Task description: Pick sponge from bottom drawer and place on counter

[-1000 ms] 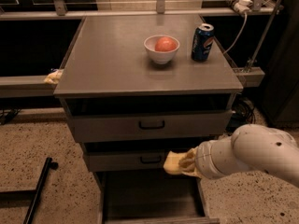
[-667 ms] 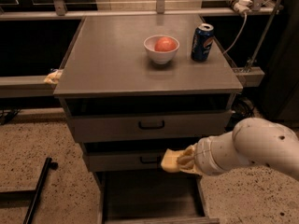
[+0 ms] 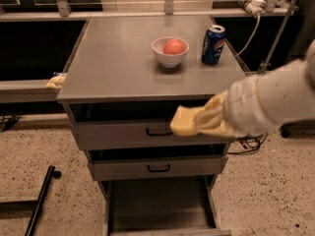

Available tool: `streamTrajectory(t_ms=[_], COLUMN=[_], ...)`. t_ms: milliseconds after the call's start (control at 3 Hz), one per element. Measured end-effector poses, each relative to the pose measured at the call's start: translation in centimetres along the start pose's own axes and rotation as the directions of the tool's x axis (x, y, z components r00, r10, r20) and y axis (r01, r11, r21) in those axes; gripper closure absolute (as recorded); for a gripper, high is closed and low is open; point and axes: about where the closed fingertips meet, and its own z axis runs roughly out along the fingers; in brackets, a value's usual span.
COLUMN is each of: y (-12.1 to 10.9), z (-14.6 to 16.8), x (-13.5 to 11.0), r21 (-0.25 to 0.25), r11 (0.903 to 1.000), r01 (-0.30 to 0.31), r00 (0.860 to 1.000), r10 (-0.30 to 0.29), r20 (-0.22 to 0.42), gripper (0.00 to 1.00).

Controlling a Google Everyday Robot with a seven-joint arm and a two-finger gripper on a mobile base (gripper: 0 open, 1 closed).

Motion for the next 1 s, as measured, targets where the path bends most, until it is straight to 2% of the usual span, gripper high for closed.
streamTrajectory(t_ms=[333,667,1000], y=[-1.2,-1.3,-3.7], z=[-3.4,-3.4,-2.9], x=[-2.2,-2.2,-2.8], r21=[0.012,0.012,0.065], r11=[0.9991,0.9991,0.9970], r01=[0.041,0.041,0.041], r00=[0.999,0.999,0.999], r10=[-0.041,-0.041,-0.042], r20=[-0.005,-0.005,0.011], gripper=[1.00,1.00,1.00])
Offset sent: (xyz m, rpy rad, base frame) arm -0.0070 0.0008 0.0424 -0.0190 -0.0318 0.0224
